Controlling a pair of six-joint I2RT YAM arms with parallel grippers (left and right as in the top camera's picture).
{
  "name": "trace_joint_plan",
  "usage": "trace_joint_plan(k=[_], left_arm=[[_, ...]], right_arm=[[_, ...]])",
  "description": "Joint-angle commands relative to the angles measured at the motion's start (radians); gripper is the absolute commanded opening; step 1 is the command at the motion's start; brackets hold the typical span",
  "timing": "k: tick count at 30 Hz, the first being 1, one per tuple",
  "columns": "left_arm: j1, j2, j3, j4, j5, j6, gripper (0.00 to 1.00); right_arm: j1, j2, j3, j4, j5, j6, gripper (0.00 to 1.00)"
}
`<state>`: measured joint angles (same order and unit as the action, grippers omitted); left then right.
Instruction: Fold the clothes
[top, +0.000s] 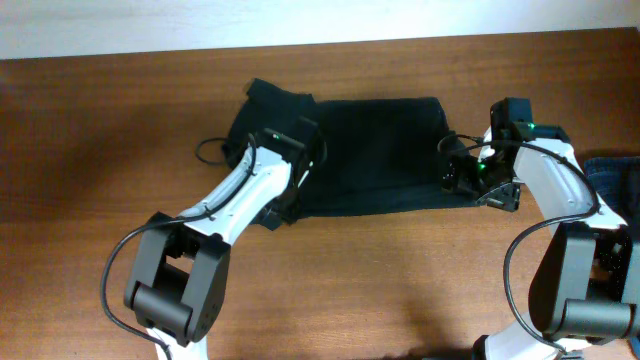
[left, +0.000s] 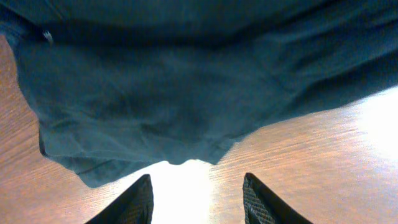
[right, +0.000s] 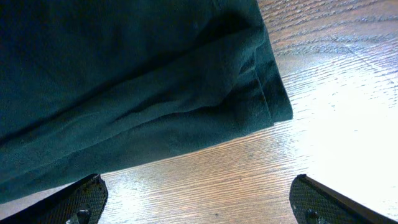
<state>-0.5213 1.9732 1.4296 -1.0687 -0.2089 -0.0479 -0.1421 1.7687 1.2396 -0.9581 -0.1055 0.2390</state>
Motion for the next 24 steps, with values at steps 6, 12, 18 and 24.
trace_joint_plan(k=[6, 12, 18, 24], left_arm=[[-0.009, 0.013, -0.134, 0.108, -0.046, 0.032, 0.46], [-0.015, 0.013, -0.135, 0.138, 0.037, 0.068, 0.46], [-0.016, 0.013, -0.156, 0.208, 0.036, 0.068, 0.46], [-0.016, 0.013, -0.184, 0.230, 0.022, 0.069, 0.45]], right_arm=[[0.006, 0.003, -0.006, 0.005, 0.012, 0.000, 0.99], [0.006, 0.003, -0.006, 0.006, 0.012, 0.000, 0.99], [0.006, 0.003, -0.006, 0.006, 0.012, 0.000, 0.99], [0.006, 0.003, -0.006, 0.008, 0.012, 0.000, 0.99]])
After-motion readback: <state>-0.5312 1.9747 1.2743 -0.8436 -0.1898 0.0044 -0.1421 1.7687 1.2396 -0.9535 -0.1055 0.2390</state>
